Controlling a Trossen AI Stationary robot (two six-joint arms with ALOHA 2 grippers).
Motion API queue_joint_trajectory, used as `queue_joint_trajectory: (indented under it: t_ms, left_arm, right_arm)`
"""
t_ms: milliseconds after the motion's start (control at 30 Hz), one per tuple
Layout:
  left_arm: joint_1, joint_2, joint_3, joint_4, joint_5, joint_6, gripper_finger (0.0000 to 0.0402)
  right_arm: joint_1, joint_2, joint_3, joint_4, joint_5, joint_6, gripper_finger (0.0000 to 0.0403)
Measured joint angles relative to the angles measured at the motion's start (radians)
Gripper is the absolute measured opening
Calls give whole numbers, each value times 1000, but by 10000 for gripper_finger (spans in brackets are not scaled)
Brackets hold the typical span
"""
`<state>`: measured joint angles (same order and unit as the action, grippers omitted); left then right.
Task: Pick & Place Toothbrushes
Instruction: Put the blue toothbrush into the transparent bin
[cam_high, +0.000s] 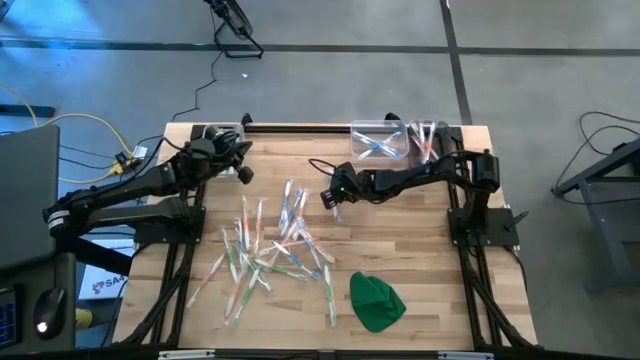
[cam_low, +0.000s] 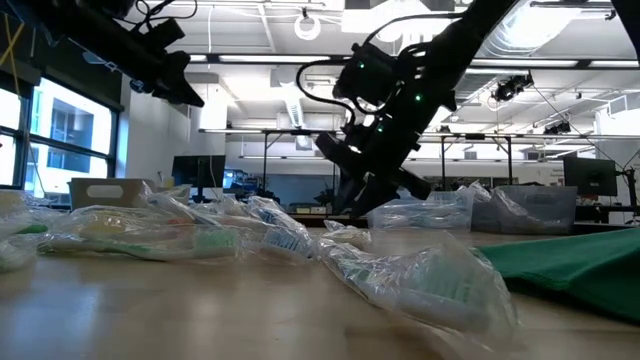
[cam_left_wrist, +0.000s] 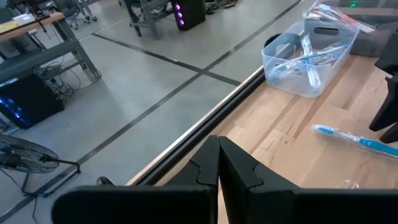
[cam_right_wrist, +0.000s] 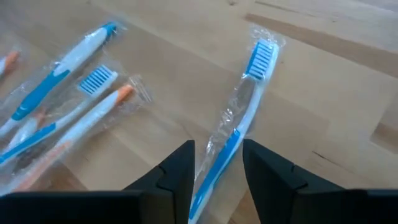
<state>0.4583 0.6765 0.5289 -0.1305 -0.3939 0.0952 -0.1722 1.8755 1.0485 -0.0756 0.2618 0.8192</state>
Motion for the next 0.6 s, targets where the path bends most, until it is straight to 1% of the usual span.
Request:
queue_joint_trajectory:
  t_ms: [133,433,600]
  left_arm:
    - [0,0,0,0,0,0,0]
    - [0,0,0,1,0,2,0]
    - [0,1,0,1,0,2,0]
  right_arm:
    - [-1,1,0,3,1,0,128]
    - [0,101,3,66,8,55,128]
    - [9,102,4,74,26,68,126]
